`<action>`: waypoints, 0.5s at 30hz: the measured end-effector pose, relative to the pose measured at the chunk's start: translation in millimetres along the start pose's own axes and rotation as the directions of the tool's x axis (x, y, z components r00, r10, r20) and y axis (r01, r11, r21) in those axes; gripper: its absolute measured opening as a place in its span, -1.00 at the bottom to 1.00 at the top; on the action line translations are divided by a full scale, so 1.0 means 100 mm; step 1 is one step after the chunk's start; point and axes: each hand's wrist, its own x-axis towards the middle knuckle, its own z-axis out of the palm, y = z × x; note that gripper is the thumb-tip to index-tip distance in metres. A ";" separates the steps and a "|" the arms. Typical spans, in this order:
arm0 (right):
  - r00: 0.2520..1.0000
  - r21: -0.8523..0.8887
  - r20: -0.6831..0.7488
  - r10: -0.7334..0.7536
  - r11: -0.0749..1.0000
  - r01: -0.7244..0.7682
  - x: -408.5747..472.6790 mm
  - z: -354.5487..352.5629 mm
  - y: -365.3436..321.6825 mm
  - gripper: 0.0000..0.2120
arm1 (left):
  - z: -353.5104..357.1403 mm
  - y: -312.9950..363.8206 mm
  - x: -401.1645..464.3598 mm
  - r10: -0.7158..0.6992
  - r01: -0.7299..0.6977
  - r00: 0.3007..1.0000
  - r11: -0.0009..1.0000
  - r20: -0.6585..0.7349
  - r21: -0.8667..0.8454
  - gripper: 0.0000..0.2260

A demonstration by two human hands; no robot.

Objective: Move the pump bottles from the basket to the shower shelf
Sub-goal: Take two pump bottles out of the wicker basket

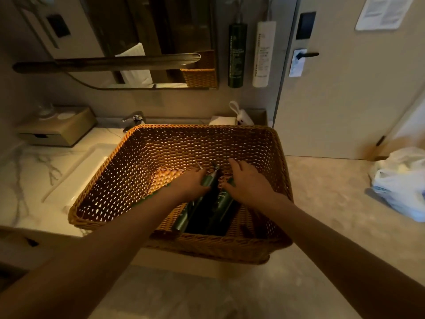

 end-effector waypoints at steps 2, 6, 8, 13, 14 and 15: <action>0.999 0.000 0.038 -0.003 1.000 0.003 0.01 0.04 0.05 -0.27 | 0.10 -0.04 0.12 -0.099 0.106 0.991 0.990 0.086 -0.089 -0.56; 0.990 0.021 0.138 0.025 0.999 -0.028 0.00 0.12 0.13 -0.25 | 0.31 -0.20 0.30 -0.218 0.272 0.948 0.933 0.233 -0.234 -0.41; 0.985 0.031 0.170 0.044 0.998 -0.050 0.01 0.16 0.16 -0.25 | 0.42 -0.29 0.36 -0.255 0.327 0.930 0.903 0.265 -0.278 -0.36; 0.951 0.059 0.271 0.149 0.983 -0.171 -0.01 0.19 0.26 -0.23 | 0.57 -0.42 0.43 -0.285 0.386 0.914 0.830 0.289 -0.403 -0.34; 0.940 0.068 0.298 0.168 0.978 -0.196 -0.01 0.18 0.27 -0.25 | 0.54 -0.44 0.43 -0.285 0.406 0.905 0.801 0.314 -0.441 -0.34; 0.928 0.081 0.324 0.182 0.972 -0.219 0.00 0.17 0.28 -0.28 | 0.49 -0.45 0.42 -0.274 0.421 0.898 0.764 0.345 -0.488 -0.34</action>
